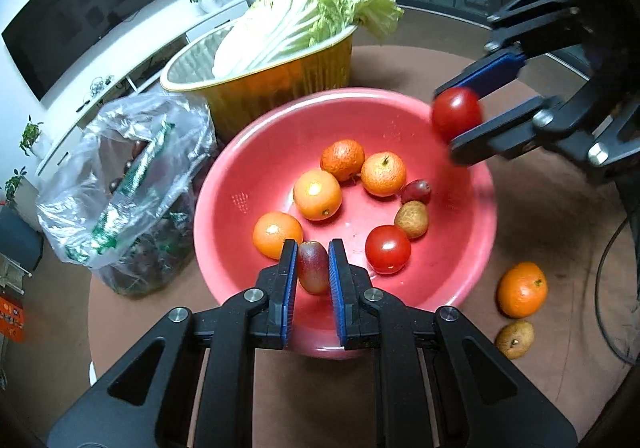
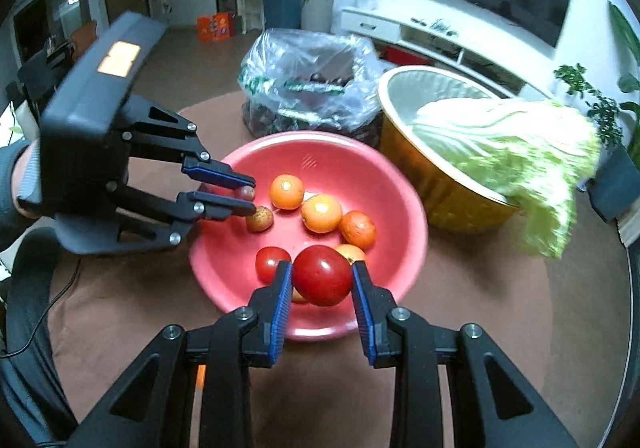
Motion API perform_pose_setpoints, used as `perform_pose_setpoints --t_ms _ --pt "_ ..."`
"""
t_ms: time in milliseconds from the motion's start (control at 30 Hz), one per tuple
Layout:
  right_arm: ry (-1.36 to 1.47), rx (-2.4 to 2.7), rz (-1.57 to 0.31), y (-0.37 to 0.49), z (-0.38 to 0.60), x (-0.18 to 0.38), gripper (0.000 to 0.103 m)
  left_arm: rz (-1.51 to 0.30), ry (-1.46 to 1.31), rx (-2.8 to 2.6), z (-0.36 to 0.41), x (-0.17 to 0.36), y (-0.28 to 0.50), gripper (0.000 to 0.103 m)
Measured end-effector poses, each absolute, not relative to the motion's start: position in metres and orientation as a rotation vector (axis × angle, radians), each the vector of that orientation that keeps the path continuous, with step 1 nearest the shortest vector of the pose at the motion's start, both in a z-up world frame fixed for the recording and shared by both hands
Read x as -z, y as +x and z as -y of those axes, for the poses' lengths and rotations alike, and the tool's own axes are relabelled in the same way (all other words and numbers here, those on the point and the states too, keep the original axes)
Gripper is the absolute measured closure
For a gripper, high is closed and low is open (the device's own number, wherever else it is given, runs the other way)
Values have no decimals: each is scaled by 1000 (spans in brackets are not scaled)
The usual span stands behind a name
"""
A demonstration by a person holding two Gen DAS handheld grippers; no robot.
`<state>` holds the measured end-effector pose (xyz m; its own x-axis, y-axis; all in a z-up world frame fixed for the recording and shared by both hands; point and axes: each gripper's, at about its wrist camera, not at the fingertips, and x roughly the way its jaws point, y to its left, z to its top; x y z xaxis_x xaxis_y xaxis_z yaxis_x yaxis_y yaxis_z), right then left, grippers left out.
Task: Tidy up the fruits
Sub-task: 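Carry the plum and tomato over the red basin and lower them inside, then open both tools and move them back to the last orange and potato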
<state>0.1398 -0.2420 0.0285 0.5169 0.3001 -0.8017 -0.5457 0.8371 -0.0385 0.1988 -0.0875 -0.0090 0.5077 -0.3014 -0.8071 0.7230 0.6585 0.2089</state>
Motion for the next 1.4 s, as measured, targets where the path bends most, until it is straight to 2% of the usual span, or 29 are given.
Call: perform_pose_setpoints --t_ms 633,700,733,767,800,867,1167,1233,1300,1400 --pt "-316 -509 -1009 184 231 18 70 -871 543 658 88 28 223 86" --pt "-318 -508 -1009 185 231 19 65 -864 548 647 88 27 224 77" --pt "-320 -505 -1010 185 231 19 58 -863 546 644 87 26 224 74" --pt "-319 -503 -1009 185 232 19 53 -862 540 641 86 26 225 64" --pt "-317 -504 -1008 185 233 18 52 -858 527 640 85 24 225 45" --pt "-314 -501 -1009 187 233 18 52 -840 506 650 84 20 223 36" --pt "-245 -494 -909 155 263 -19 52 -770 481 635 63 -7 202 36" --pt "-205 -526 -866 136 275 -32 52 -764 463 664 56 -11 190 32" --pt "-194 -572 -830 114 283 -38 52 -753 465 721 50 -12 171 24" --pt "-193 -645 -823 89 290 -36 52 -770 512 797 50 -3 143 23"
